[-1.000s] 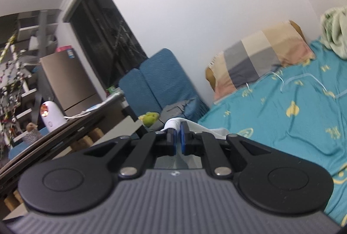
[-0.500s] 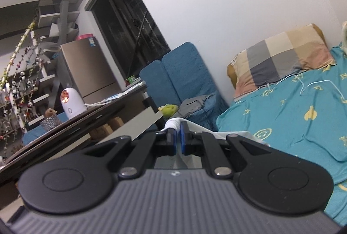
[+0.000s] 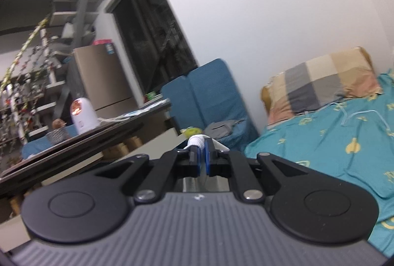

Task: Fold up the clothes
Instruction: 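Lift the T-shirt with both grippers and shake it out in the air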

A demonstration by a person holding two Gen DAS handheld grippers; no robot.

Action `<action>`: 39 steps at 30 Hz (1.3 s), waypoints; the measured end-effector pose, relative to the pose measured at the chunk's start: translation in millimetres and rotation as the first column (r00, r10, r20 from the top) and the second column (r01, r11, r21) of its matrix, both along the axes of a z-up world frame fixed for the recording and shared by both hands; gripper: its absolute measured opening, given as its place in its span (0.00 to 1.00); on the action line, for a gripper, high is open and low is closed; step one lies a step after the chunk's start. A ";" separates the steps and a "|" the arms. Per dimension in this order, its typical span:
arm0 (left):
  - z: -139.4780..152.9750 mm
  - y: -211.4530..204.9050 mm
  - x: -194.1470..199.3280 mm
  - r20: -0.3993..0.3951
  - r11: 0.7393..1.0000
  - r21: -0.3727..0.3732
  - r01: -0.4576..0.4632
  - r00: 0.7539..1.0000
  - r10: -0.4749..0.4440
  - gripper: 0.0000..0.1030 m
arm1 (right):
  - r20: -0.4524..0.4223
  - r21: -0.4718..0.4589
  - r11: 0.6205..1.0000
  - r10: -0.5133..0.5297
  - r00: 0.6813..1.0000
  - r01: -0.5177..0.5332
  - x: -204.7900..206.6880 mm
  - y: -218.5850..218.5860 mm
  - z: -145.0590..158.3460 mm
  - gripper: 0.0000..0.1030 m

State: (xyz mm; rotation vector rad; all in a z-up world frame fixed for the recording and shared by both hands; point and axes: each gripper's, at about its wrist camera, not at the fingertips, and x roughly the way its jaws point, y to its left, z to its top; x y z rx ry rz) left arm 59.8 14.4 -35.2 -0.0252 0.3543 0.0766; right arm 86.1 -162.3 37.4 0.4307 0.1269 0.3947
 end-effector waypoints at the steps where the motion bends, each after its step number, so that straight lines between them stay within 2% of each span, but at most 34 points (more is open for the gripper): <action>1: 2.1 6.7 -1.9 0.006 0.999 -0.022 -0.032 0.999 0.032 0.80 | -0.007 0.005 1.000 -0.021 1.000 0.021 0.5 -2.4 -2.3 0.07; 5: 9.3 23.6 -5.1 0.019 0.991 -0.050 -0.122 0.992 0.123 0.83 | -0.025 0.028 0.995 -0.098 0.995 0.099 0.2 -13.6 -8.5 0.07; 12: 2.1 11.9 -2.0 -0.095 0.999 0.022 -0.050 0.994 0.052 0.83 | 0.006 0.030 0.975 -0.221 0.975 0.221 -6.2 -23.3 -11.0 0.07; 14: -1.5 10.7 -1.6 -0.117 0.999 0.020 -0.030 0.993 0.032 0.74 | -0.017 0.034 0.966 -0.256 0.967 0.256 -3.1 -28.3 -15.2 0.06; 16: -4.2 12.1 -1.7 -0.124 1.000 0.001 -0.015 0.992 0.015 0.57 | -0.055 0.020 0.955 -0.295 0.954 0.296 2.2 -36.1 -23.9 0.06; 17: -2.8 14.5 -2.2 -0.111 1.000 -0.015 -0.018 0.994 0.016 0.54 | -0.077 0.009 0.950 -0.312 0.947 0.313 5.5 -39.9 -29.6 0.07; 22: 11.9 25.6 -6.4 -0.024 0.996 -0.091 -0.015 1.000 0.013 0.20 | -0.259 -0.015 0.948 -0.312 0.914 0.319 30.6 -56.1 -73.5 0.07; 24: 18.7 29.0 -8.7 0.013 0.994 -0.105 -0.012 1.000 0.013 0.15 | -0.357 0.009 0.954 -0.277 0.892 0.300 43.3 -59.0 -93.7 0.07; 27: 25.7 32.8 -10.7 0.045 0.993 -0.113 -0.017 0.999 0.022 0.12 | -0.441 0.005 0.962 -0.244 0.864 0.274 50.9 -52.3 -118.4 0.08; 30: 28.1 39.1 -8.8 0.046 0.991 -0.132 -0.034 0.998 0.040 0.11 | -0.496 -0.062 0.966 -0.248 0.832 0.251 52.8 -35.8 -132.6 0.09; 37: 28.9 58.3 0.8 0.020 0.977 -0.205 -0.061 0.998 0.067 0.11 | -0.580 -0.127 0.974 -0.226 0.783 0.187 53.2 -20.6 -147.6 0.09; 39: 29.1 59.3 2.1 0.022 0.976 -0.209 -0.060 0.998 0.066 0.11 | -0.576 -0.130 0.971 -0.237 0.782 0.199 50.5 -20.9 -144.9 0.08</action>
